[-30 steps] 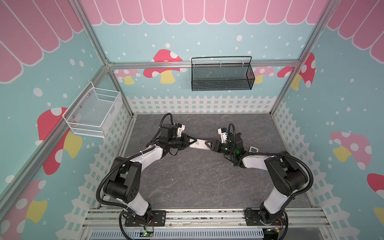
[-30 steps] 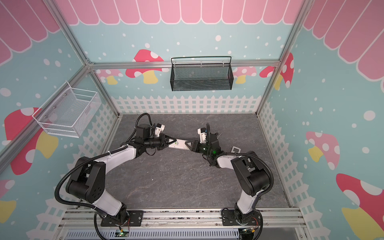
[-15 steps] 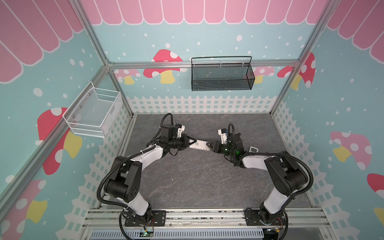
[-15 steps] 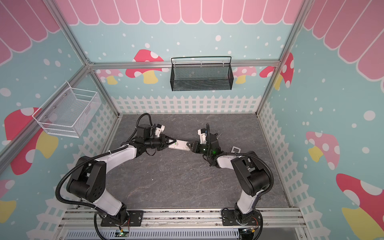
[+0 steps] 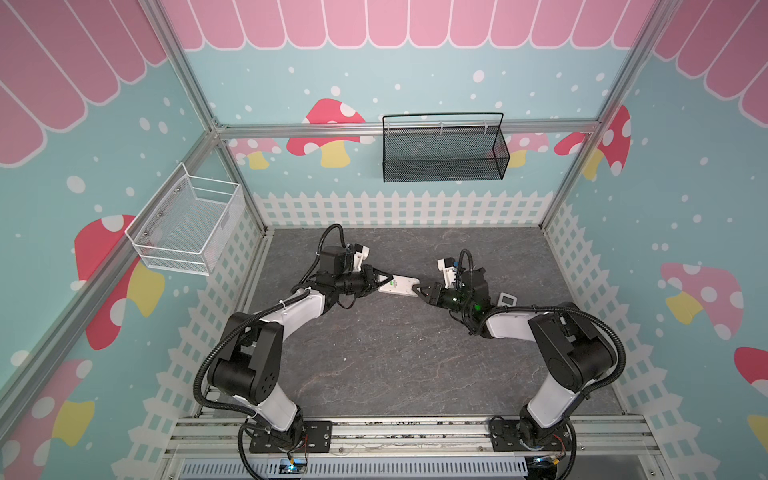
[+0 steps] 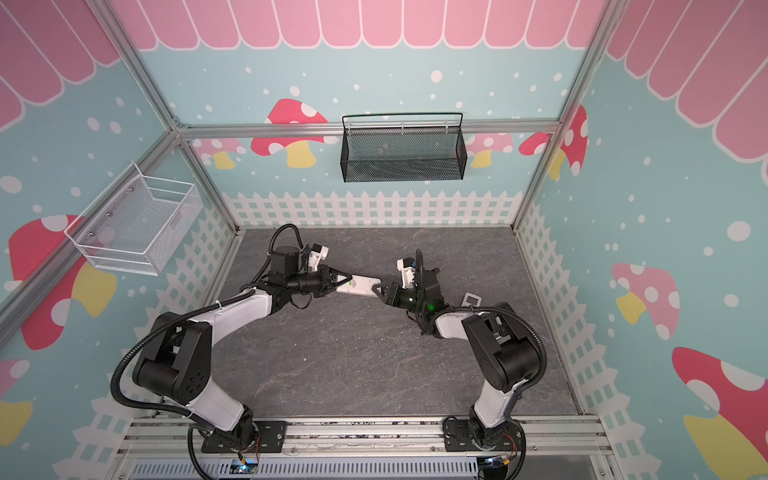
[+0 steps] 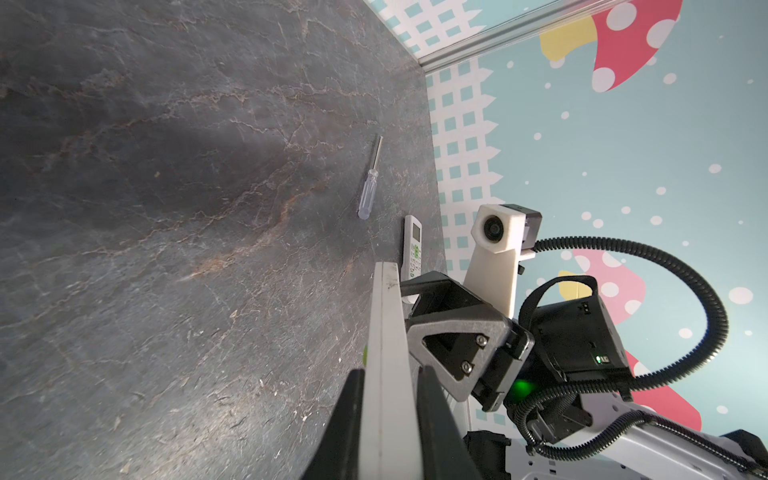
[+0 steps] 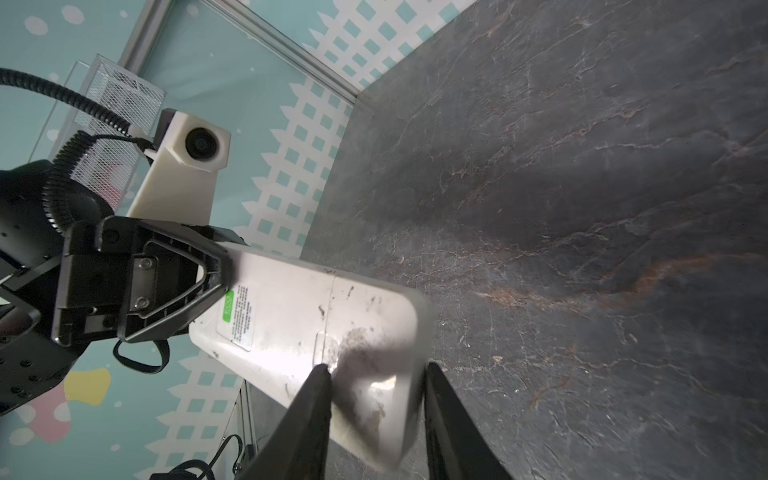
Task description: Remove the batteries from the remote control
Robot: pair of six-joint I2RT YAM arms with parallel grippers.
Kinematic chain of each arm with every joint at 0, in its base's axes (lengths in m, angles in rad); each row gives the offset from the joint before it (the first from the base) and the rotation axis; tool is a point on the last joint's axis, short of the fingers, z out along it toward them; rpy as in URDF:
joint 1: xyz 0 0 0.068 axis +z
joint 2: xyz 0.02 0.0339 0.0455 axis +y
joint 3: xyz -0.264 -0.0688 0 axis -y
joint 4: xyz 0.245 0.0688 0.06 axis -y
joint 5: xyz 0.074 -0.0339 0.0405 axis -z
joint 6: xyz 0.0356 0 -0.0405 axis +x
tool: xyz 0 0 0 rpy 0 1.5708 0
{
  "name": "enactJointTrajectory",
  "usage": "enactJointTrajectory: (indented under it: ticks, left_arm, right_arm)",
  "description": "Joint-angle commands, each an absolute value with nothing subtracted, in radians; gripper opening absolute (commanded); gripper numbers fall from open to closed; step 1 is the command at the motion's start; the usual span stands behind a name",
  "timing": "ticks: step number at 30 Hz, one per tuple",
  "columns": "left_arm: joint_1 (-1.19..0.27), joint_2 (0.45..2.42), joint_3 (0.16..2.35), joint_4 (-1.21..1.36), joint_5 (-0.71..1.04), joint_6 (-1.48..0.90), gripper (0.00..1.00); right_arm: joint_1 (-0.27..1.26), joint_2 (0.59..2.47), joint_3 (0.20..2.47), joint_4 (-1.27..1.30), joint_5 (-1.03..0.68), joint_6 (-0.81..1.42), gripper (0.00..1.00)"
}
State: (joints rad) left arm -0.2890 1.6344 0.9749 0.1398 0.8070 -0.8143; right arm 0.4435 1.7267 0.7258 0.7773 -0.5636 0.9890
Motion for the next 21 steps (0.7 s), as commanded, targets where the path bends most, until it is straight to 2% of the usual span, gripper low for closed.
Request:
enactJointTrajectory:
  ticks: [1, 4, 7, 9, 18, 21]
  left_arm:
    - [-0.314, 1.626, 0.989, 0.292, 0.92, -0.836, 0.0]
    - [-0.313, 1.629, 0.997, 0.283, 0.923, -0.835, 0.0]
    - [-0.318, 1.633, 0.988, 0.3, 0.925, -0.831, 0.0]
    - [-0.318, 1.632, 0.99, 0.295, 0.928, -0.831, 0.0]
    - [-0.321, 1.623, 0.996, 0.263, 0.934, -0.809, 0.0]
    - [-0.327, 1.619, 0.986, 0.273, 0.929, -0.805, 0.0]
  right_arm:
    - [0.474, 1.761, 0.711, 0.831, -0.663, 1.019, 0.32]
    - [0.474, 1.76, 0.702, 0.869, -0.683, 1.045, 0.31]
    - [0.473, 1.784, 0.703, 0.924, -0.715, 1.075, 0.39]
    - [0.474, 1.807, 0.718, 0.937, -0.735, 1.105, 0.4]
    - [0.471, 1.83, 0.756, 0.96, -0.746, 1.124, 0.34]
    - [0.472, 1.841, 0.769, 0.957, -0.744, 1.121, 0.42]
